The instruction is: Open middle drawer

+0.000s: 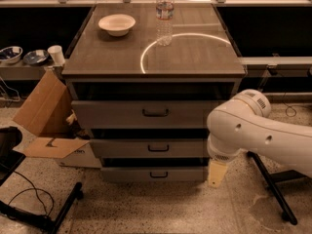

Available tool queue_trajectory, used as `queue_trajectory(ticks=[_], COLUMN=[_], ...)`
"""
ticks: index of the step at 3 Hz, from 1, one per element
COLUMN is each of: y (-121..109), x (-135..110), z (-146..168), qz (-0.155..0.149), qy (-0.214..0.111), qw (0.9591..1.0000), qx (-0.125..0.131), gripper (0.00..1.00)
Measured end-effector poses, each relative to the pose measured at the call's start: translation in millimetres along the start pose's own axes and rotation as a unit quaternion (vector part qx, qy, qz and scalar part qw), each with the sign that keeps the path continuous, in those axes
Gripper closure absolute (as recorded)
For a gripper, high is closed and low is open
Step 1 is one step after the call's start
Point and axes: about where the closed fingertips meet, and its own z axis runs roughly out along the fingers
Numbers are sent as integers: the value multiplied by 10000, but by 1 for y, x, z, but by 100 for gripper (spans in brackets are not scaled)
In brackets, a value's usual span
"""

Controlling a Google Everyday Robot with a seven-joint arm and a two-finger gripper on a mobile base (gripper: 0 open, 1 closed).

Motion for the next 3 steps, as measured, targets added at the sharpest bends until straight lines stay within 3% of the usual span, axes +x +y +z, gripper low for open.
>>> queue_trajectory(ticks=[1,2,3], y=[0,0,0], x=[0,-8,-28], z=[0,27,93], qz=[0,-67,-178], qy=[1,-17,-133], qw=[10000,9999,9992], qx=[1,-120,-330], gripper=[0,0,0])
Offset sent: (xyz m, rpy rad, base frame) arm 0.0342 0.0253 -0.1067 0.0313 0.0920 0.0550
